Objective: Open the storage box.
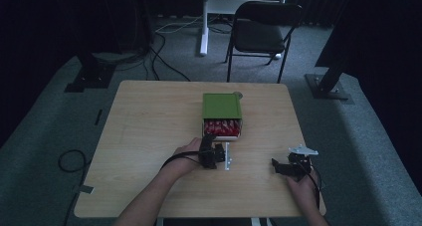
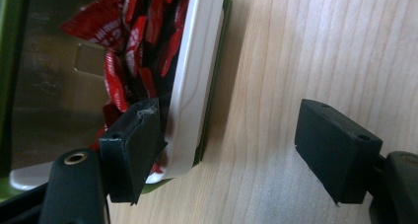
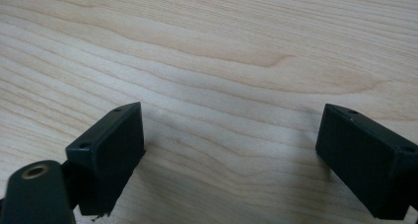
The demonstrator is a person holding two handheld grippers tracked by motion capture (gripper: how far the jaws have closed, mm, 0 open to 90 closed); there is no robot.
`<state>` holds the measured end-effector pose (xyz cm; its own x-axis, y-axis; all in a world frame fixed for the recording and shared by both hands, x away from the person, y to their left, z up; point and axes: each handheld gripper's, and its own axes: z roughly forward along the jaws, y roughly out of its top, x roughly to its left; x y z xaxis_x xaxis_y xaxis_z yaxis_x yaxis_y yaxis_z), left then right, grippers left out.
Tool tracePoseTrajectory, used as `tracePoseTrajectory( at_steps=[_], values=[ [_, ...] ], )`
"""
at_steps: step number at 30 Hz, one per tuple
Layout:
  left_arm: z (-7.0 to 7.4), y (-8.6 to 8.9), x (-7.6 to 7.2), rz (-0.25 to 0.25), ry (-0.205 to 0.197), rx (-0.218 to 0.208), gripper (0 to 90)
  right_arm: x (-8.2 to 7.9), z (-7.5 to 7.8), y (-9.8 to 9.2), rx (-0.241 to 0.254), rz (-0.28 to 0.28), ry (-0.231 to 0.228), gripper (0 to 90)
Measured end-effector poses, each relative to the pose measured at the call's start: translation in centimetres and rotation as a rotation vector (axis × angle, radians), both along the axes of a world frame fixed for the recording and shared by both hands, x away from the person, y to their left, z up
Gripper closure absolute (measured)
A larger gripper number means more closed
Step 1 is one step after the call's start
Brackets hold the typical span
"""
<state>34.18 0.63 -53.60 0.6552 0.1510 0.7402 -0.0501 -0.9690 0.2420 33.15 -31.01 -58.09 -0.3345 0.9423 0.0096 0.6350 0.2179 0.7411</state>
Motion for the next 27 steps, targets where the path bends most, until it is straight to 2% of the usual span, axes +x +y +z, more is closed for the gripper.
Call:
tracePoseTrajectory(
  at_steps=[2, 7, 10, 13, 18, 21, 23, 27],
  values=[
    [-0.2, -0.1, 0.1, 0.007, -0.018, 0.008, 31.7, 0.0, 0.0, 0.0, 0.000, 0.000, 0.000, 10.3],
    [-0.4, -0.3, 0.6, 0.023, -0.019, 0.012, 33.7, 0.0, 0.0, 0.0, 0.000, 0.000, 0.000, 10.3],
    [-0.6, -0.4, 0.8, 0.028, -0.022, 0.029, 35.8, 0.0, 0.0, 0.0, 0.000, 0.000, 0.000, 10.3],
    [-0.7, -0.4, 0.9, 0.026, -0.046, 0.034, 37.9, 0.0, 0.0, 0.0, 0.000, 0.000, 0.000, 10.3],
    [-0.3, -0.4, 1.2, 0.032, -0.051, 0.043, 50.6, 0.0, 0.0, 0.0, 0.000, -0.001, 0.000, 10.4],
    [-0.4, -0.6, 1.4, 0.036, -0.058, 0.064, 51.1, 0.0, 0.0, 0.0, 0.000, 0.000, 0.000, 10.4],
    [-0.5, -0.7, 1.7, 0.044, -0.055, 0.063, 51.1, 0.0, 0.0, 0.0, 0.000, 0.000, 0.000, 10.4],
    [-0.6, -0.6, 2.0, 0.039, -0.068, 0.074, 57.1, 0.0, 0.0, 0.0, 0.000, 0.000, 0.000, 10.4]
  ],
)
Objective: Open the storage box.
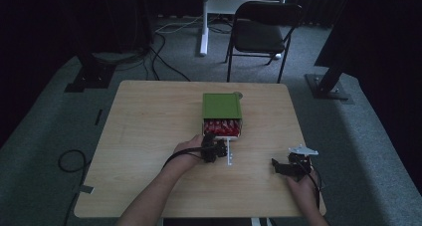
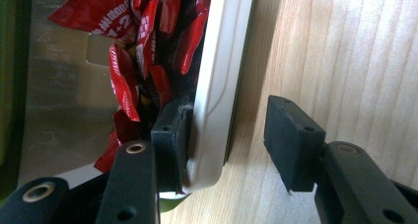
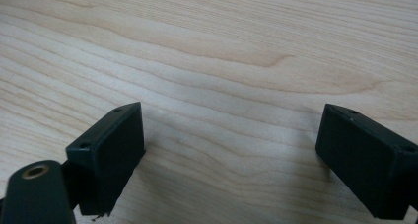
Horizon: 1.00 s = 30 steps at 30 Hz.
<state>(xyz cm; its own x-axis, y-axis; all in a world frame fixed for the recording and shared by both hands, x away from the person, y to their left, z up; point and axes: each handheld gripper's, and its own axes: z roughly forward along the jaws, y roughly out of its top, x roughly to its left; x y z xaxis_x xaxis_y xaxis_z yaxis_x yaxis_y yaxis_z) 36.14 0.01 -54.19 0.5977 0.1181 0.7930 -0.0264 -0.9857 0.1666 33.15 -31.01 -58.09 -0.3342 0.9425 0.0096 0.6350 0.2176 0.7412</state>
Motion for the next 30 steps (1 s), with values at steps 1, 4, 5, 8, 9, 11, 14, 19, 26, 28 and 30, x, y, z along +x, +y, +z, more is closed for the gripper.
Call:
tracePoseTrajectory(
  at_steps=[1, 4, 5, 8, 9, 11, 14, 19, 26, 28, 30],
  values=[
    [0.05, 0.03, 0.03, -0.004, -0.001, 0.004, 58.9, 0.00, 0.00, 0.00, 0.000, 0.000, 0.000, 10.4],
    [0.16, 0.12, 0.13, -0.015, -0.013, 0.015, 64.6, 0.00, 0.00, 0.00, 0.000, 0.000, 0.000, 10.4],
    [0.24, 0.15, 0.18, -0.014, -0.005, 0.012, 65.4, 0.00, 0.00, 0.00, 0.000, -0.001, 0.000, 10.4],
    [0.23, 0.23, 0.25, -0.019, -0.018, 0.011, 69.5, 0.00, 0.00, 0.00, 0.000, 0.000, 0.000, 10.4],
    [0.22, 0.23, 0.24, -0.019, -0.022, 0.012, 69.6, 0.00, 0.00, 0.00, 0.000, -0.001, 0.000, 10.4],
    [0.25, 0.27, 0.28, -0.022, -0.024, 0.012, 71.9, 0.00, 0.00, 0.00, 0.000, -0.001, 0.000, 10.4],
    [0.21, 0.39, 0.28, -0.039, -0.029, 0.020, 72.7, 0.00, 0.00, 0.00, 0.000, 0.000, 0.000, 10.4],
    [0.37, 0.55, 0.38, -0.065, -0.020, 0.038, 73.9, 0.00, 0.00, 0.00, 0.000, -0.001, 0.000, 10.4],
    [0.38, 0.53, 0.26, -0.091, -0.023, 0.054, 75.0, 0.00, 0.00, 0.00, 0.000, -0.001, 0.000, 10.4],
    [0.40, 0.49, 0.13, -0.091, -0.020, 0.055, 75.1, 0.00, 0.00, 0.00, 0.000, -0.001, 0.000, 10.4],
    [0.39, 0.52, 0.01, -0.091, -0.019, 0.054, 75.2, 0.00, 0.00, 0.00, 0.000, -0.001, 0.000, 10.4]
  ],
)
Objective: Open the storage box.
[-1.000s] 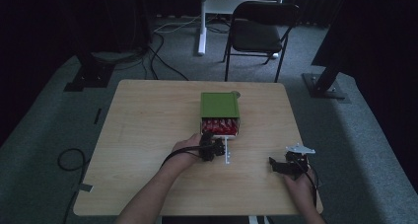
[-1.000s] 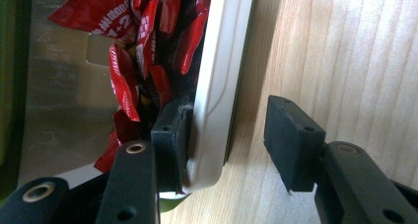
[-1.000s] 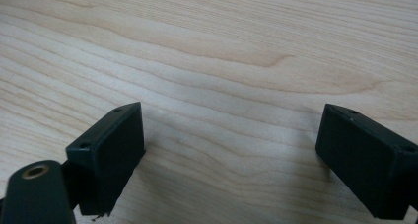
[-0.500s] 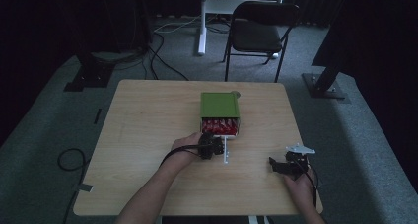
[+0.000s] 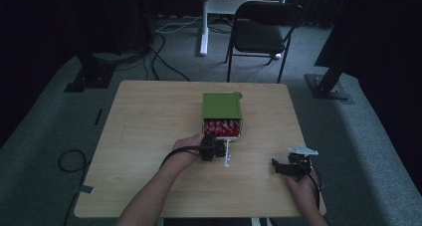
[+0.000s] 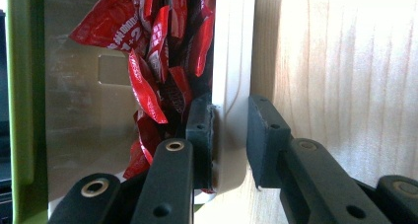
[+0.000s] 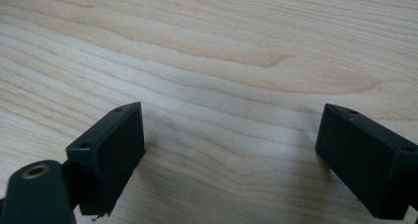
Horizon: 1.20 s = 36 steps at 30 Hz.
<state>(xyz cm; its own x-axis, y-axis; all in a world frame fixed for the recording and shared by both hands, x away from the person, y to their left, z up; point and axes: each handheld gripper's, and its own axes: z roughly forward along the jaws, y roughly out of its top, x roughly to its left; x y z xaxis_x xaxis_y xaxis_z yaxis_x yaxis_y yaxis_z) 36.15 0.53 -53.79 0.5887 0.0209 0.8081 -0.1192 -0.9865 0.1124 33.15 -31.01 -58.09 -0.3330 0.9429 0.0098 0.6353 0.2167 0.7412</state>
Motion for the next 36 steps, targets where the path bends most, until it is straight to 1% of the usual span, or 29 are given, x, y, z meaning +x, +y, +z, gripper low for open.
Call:
tracePoseTrajectory(
  at_steps=[12, 15, 19, 23, 24, 27, 30, 35, 36],
  values=[
    [0.0, 0.1, -1.4, -0.023, 0.007, -0.004, 75.3, 0.0, 0.0, 0.0, 0.000, 0.000, 0.000, 10.5],
    [0.1, 0.1, -1.8, -0.025, 0.013, 0.010, 75.4, 0.0, 0.0, 0.0, 0.001, -0.004, 0.000, 10.6],
    [0.1, 0.2, -2.4, -0.031, 0.021, 0.007, 75.4, 0.0, 0.0, 0.0, 0.001, -0.004, 0.000, 10.6],
    [0.1, 0.2, -2.9, -0.035, 0.025, 0.017, 75.5, 0.0, 0.0, 0.0, 0.001, -0.004, 0.000, 10.6],
    [0.1, 0.2, -3.1, -0.039, 0.027, 0.011, 75.5, 0.0, 0.0, 0.0, 0.001, -0.004, 0.000, 10.6],
    [0.2, 0.2, -3.6, -0.042, 0.032, 0.017, 75.5, 0.0, 0.0, 0.0, 0.001, -0.004, 0.000, 10.6],
    [0.2, 0.2, -4.1, -0.045, 0.042, 0.010, 75.6, 0.0, 0.0, 0.0, 0.001, -0.004, 0.000, 10.6],
    [0.2, 0.1, -4.9, -0.051, 0.048, 0.012, 75.7, 0.0, 0.0, 0.0, 0.001, -0.004, 0.000, 10.6],
    [0.2, 0.1, -5.1, -0.052, 0.057, 0.008, 75.7, 0.0, 0.0, 0.0, 0.001, -0.004, 0.001, 10.6]
  ],
)
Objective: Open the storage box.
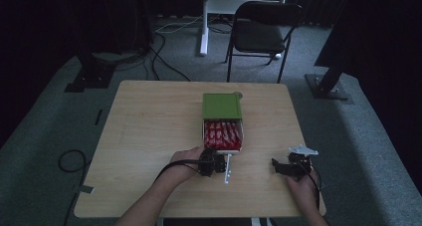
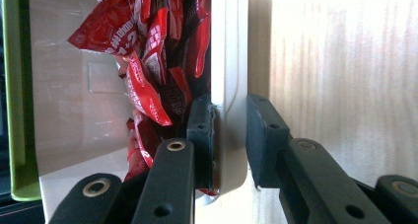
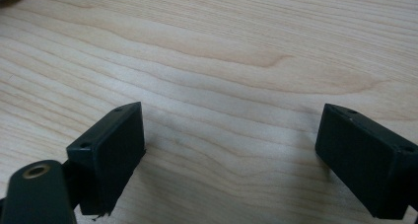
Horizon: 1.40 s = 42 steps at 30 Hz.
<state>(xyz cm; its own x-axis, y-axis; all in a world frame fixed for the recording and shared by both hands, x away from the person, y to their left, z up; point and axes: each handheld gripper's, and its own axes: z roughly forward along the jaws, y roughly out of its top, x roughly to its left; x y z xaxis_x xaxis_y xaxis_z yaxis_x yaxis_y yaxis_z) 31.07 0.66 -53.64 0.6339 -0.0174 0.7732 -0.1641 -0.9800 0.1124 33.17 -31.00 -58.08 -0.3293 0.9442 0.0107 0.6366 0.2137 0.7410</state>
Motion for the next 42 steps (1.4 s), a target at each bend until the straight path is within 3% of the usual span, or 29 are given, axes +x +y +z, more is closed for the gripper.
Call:
tracePoseTrajectory(
  at_steps=[13, 23, 42],
  values=[
    [-0.2, -0.1, -1.8, -0.015, 0.023, 0.015, 76.1, 0.0, 0.0, 0.0, 0.000, 0.000, 0.000, 10.6],
    [-0.2, -0.1, -2.9, -0.020, 0.034, -0.002, 76.1, 0.0, 0.0, 0.0, 0.000, 0.000, 0.000, 10.6],
    [0.0, -0.1, -3.8, -0.034, 0.054, -0.001, 76.0, 0.0, 0.0, 0.0, 0.000, 0.001, 0.000, 10.6]
  ],
)
